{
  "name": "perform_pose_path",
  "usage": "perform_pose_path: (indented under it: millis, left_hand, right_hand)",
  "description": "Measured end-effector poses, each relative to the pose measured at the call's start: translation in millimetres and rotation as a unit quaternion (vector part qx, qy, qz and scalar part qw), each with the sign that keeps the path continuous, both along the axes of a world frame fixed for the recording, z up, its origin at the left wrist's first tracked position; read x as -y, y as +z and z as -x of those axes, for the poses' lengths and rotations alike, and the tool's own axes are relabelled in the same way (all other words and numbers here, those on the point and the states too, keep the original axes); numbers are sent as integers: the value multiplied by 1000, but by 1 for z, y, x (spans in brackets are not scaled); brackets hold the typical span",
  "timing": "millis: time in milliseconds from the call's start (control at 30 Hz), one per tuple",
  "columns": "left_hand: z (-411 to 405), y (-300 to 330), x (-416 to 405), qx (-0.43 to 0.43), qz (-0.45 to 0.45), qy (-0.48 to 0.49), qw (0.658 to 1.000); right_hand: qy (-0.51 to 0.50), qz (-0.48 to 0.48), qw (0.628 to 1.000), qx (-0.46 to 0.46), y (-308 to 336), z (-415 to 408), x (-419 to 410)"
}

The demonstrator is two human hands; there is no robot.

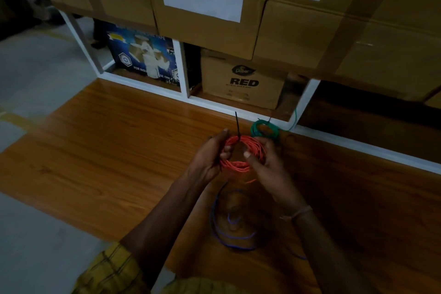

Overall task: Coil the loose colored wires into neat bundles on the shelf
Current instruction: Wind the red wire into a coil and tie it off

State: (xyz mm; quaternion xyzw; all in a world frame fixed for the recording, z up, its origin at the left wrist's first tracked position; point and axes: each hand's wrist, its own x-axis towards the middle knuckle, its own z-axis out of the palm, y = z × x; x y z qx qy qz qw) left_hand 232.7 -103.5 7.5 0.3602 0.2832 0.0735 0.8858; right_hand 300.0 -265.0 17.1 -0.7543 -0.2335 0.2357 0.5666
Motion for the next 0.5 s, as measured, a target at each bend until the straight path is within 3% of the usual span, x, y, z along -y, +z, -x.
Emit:
perform_pose_path:
  millis: [67,200,267,433,500]
  left_hand:
    - [0,3,-20,-5,-6,-5,1000]
    - [-10,3,-69,-38,-166,-28,985]
    - [-18,-3,-94,-65,-205,-26,976]
    - [-38,-30,-134,-97,-363,-79,923]
    - [-46,-45,-140,-100,-401,-101,905]
  right_hand:
    - [-21,8,1000,-1,1,-4,-23]
    - [-57,16,998,28,13,-32,-77]
    - [-73,51,994,62,11,-54,-101]
    - [-68,187,979,41,-53,-105,-147]
    - [-81,220,972,26,-46,-96,-156]
